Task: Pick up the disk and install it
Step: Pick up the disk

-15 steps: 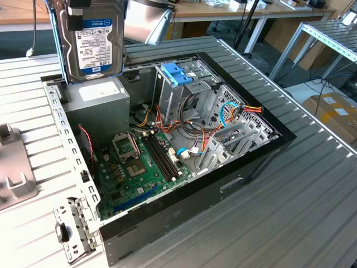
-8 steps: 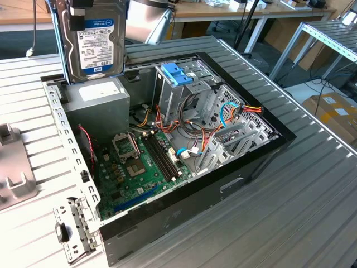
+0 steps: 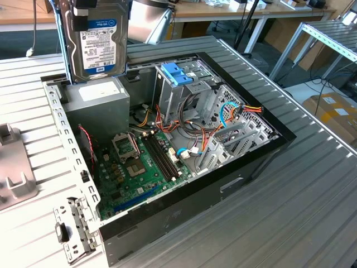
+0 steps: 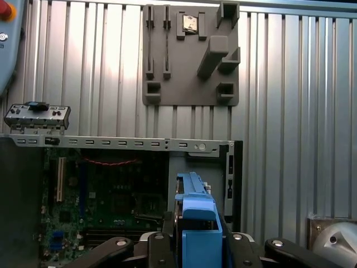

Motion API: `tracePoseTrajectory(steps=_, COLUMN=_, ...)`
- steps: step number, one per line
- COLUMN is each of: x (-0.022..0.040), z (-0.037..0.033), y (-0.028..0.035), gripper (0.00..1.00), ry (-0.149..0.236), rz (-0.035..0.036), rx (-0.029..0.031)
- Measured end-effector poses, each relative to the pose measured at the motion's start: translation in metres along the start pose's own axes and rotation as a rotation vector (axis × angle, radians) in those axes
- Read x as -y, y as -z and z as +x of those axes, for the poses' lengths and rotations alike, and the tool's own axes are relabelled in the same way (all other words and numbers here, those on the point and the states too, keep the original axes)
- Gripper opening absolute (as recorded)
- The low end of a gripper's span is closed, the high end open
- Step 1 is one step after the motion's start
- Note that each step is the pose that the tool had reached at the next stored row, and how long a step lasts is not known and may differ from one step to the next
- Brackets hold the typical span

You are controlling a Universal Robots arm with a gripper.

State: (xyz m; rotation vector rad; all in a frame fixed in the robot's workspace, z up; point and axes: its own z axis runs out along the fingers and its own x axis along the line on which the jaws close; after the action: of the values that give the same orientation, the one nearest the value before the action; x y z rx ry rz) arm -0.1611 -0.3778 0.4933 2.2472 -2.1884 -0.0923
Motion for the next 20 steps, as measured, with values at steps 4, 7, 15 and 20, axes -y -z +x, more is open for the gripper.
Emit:
tracePoseTrajectory(steps=4, x=0.0014, z=0.0004, y=0.0000, gripper=0.37, ry=0.000, rz=0.0000, rx=0.0000)
tracePoseTrajectory(steps=7, x=0.0024, z=0.0008, y=0.0001, gripper=0.37, ry=0.000, rz=0.0000, rx=0.0000)
tracePoseTrajectory(steps=15, x=0.0051, z=0.0016, y=0.0001, gripper=0.37, ry=0.000, rz=0.0000, rx=0.0000)
tracePoseTrajectory(steps=20, x=0.0071, z=0.0022, y=0.0001, gripper=0.37, ry=0.000, rz=0.0001, rx=0.0000)
